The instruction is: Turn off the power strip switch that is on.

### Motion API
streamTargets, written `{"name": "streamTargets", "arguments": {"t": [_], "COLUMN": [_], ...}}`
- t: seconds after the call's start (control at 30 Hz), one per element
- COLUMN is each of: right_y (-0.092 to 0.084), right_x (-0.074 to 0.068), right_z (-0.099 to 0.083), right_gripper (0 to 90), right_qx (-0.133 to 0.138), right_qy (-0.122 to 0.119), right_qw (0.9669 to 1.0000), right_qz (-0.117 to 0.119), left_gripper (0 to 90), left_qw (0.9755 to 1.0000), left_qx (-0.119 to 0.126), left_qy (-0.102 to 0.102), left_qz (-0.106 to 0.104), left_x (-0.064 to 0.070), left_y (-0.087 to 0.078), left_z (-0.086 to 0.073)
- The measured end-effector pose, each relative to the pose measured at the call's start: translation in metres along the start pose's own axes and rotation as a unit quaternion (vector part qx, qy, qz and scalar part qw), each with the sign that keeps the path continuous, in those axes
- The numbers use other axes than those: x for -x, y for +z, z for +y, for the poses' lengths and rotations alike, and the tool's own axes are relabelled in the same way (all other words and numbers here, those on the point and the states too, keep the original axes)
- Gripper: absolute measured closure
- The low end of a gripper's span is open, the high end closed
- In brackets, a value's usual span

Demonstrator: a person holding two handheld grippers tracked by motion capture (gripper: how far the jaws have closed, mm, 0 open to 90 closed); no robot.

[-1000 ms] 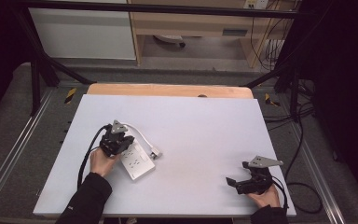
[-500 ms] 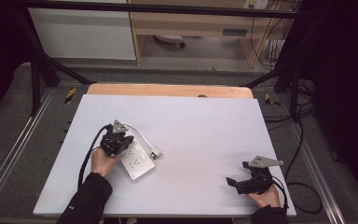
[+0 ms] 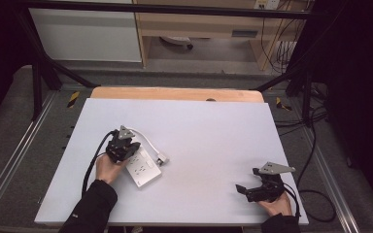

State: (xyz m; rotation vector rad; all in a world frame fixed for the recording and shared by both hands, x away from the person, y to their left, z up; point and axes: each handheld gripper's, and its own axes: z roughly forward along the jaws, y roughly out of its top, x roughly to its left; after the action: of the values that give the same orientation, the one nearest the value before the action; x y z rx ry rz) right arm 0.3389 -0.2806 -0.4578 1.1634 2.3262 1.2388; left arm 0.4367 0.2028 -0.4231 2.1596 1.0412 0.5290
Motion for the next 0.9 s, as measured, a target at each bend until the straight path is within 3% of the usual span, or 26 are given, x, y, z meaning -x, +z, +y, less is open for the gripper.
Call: {"name": "streamTargets", "arguments": {"t": [0.13,0.9], "right_y": [0.0002,0.0001], "right_x": [-0.0001,-0.0003], "right_z": [0.0,-0.0001], "right_gripper": [0.9,0.9], "right_qx": [0.0,-0.001], "right_qy": [0.0,0.001], "right_qw": [1.0,1.0], "right_qz": [0.0,0.001], "left_gripper": [89.8,90.0], "left_qw": [1.0,0.9999], "left_qx": [0.003,0.007], "left_qy": [0.008,0.011], "left_qz": [0.003,-0.004], "left_x": [0.001,-0.0001], "left_y": [0.0003,0.0022], "left_z": [-0.0007,-0.004]}}
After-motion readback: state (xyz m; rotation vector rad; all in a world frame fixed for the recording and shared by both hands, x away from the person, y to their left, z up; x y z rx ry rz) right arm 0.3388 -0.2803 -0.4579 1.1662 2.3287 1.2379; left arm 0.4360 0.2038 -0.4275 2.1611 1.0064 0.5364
